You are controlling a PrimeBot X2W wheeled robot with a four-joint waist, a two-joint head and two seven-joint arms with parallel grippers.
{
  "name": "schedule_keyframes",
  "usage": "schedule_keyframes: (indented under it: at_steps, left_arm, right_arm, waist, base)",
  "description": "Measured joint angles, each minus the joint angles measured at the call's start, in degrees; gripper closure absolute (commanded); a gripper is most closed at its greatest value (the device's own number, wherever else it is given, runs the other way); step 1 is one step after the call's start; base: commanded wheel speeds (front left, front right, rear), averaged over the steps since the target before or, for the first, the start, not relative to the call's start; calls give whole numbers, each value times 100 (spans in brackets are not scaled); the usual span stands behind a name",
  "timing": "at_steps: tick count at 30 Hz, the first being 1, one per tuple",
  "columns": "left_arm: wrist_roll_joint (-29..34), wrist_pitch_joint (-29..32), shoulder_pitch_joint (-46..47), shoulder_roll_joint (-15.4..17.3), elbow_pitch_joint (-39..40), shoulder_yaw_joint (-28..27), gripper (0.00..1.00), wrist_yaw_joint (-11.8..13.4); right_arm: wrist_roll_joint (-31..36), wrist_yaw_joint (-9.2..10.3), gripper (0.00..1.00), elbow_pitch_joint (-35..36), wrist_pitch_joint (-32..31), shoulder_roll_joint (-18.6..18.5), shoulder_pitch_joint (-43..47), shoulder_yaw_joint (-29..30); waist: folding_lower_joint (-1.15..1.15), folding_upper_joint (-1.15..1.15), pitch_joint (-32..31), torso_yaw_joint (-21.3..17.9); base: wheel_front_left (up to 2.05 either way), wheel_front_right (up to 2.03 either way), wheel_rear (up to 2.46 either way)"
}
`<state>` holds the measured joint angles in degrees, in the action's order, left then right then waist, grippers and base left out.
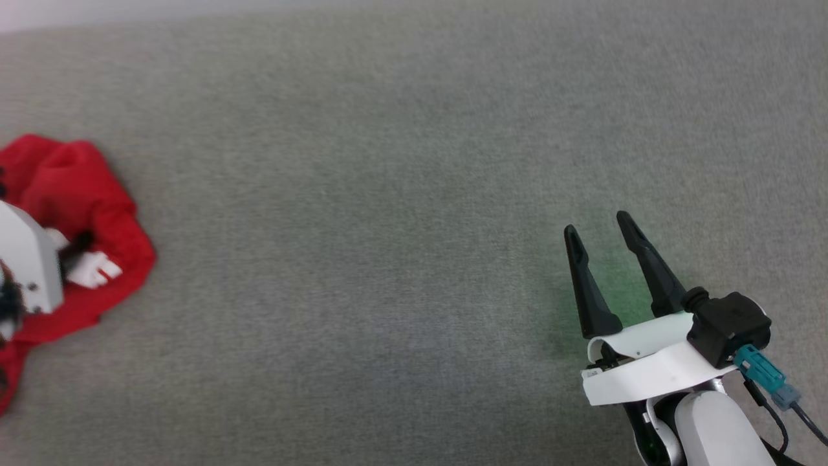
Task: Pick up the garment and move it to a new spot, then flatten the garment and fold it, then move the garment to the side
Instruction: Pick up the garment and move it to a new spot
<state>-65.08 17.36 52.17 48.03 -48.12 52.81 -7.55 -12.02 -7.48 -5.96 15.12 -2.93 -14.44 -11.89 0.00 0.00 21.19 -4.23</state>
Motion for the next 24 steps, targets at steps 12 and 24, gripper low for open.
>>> schedule_keyframes:
  at_steps: [12, 24]
  left_arm:
    - [-369, -645, 298, 100, -125, 535, 100, 8]
    - [-203, -2437, 798, 4, 212, 820, 100, 3]
  right_arm:
    - [-2, 0, 0, 18, 0, 3, -17, 2]
    - [-211, 0, 0, -143, 0, 5, 26, 157]
  waist:
    - [0, 0, 262, -247]
    - [0, 0, -440, -192]
  base:
    - [0, 0, 0]
    - [0, 0, 0]
